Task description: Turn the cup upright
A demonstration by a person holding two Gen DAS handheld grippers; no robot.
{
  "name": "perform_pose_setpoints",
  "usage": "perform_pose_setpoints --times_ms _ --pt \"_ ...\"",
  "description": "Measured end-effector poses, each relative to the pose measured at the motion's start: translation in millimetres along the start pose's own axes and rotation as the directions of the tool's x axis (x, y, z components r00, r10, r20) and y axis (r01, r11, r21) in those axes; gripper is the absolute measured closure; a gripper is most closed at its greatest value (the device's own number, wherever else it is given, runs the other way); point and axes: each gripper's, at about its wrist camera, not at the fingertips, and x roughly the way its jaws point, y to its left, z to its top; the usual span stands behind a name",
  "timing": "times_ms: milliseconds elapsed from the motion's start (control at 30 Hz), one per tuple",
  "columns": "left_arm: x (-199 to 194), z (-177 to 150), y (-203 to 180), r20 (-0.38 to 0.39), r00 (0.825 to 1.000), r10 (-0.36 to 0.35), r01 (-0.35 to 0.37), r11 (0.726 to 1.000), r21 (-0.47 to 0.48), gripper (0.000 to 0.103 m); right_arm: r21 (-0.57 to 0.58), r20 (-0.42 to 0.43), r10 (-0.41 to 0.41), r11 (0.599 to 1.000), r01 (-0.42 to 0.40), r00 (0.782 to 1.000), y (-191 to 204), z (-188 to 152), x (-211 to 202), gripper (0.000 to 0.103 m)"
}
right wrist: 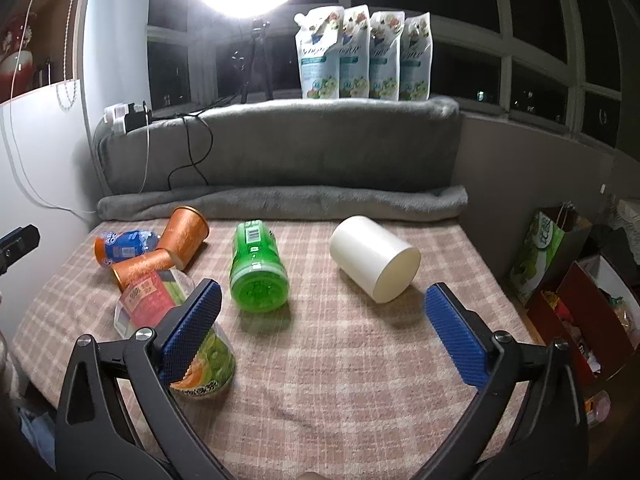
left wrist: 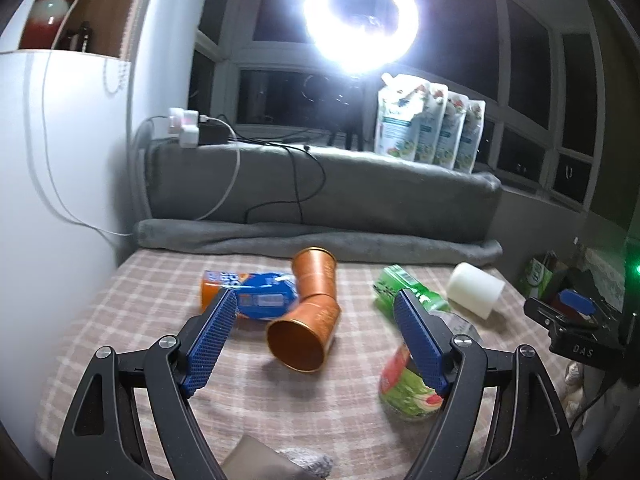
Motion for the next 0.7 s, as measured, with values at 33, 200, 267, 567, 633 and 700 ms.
perform_pose_setpoints --times_ms 33,200,267,567,633,700 --pt "-1.0 0.6 0.7 0.006 1.0 0.006 -0.006 1.0 0.001 0.022 -0.001 0.007 -0.003 1.0 0.003 1.0 1.2 0.1 -0.6 0.0" --pt "-5.4 0.7 0.8 0.028 0.999 0.024 -0.024 1.0 0.012 0.022 -0.013 0.029 -0.016 1.0 0.017 0.999 6.2 1.2 -2.7 0.0" --pt "-5.8 0.6 1.3 0.029 0.999 0.022 -0.022 1.0 0.012 0.021 -0.019 0.036 -0.021 1.0 0.022 0.999 8.5 1.0 -3.2 0.0" --pt "-7.6 0.6 0.2 0.031 0.999 0.011 -0.011 1.0 0.009 0.011 -0.029 0.052 -0.036 0.999 0.038 0.998 12.5 1.1 -5.7 0.0" --pt "-7.3 0.7 0.4 0.03 1.0 0.009 -0.009 1.0 0.008 0.011 -0.029 0.052 -0.034 0.999 0.035 0.998 12.4 1.3 -5.5 0.0" --pt "-7.0 1.0 0.4 0.025 1.0 0.006 -0.007 1.0 0.006 0.011 -0.029 0.052 -0.032 0.999 0.034 0.998 12.9 1.5 -5.6 0.0"
